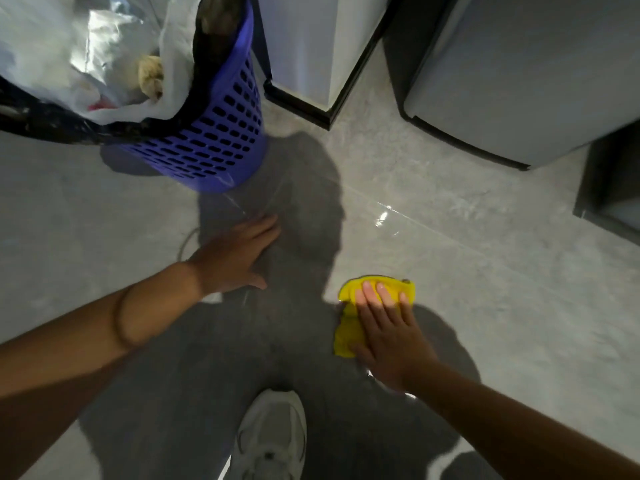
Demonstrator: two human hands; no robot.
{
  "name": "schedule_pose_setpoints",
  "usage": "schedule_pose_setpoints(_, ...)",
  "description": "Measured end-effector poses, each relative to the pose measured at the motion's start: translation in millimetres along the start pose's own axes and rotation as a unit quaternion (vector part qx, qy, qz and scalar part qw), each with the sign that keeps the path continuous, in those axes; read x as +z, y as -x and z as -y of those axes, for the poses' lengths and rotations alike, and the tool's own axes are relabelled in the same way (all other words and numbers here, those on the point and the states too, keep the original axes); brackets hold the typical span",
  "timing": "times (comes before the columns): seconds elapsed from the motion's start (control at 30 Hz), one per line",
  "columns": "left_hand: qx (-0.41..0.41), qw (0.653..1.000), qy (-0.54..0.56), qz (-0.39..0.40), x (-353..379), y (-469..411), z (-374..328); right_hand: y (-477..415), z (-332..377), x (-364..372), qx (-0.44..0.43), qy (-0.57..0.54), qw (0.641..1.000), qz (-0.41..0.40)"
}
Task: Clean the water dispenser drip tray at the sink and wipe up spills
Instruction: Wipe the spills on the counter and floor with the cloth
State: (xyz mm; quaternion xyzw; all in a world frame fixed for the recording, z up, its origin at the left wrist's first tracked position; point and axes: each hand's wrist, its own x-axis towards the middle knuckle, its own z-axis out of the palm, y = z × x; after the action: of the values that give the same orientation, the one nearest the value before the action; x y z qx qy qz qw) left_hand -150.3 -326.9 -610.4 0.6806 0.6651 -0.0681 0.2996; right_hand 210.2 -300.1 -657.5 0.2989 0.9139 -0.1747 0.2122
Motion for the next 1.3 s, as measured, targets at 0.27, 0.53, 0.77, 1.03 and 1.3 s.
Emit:
schedule_pose_setpoints(0.27,-0.014,1.000,0.011,-0.018,-2,4,-13,-103,-49,-60,0.222,-0.097,0.970,-0.020)
schedule_pose_setpoints(0.53,-0.076,0.997,-0.017,0.001,-5,5,0,-87,44,-31,0.021,-0.061,0.992,-0.111)
schedule_pose_setpoints(0.77,0.029,0.999,-0.045,0.005,5,-34,-48,79,2,45,0.176,-0.112,0.978,-0.023)
schedule_pose_setpoints(1.03,0.058,0.995,-0.081,0.013,-2,-78,-84,23,-164,-17,0.378,-0.170,0.909,-0.043)
schedule_pose_setpoints(1.3,0.049,0.996,-0.080,0.011,-12,-75,-59,-124,-146,-81,0.244,-0.114,0.960,-0.077)
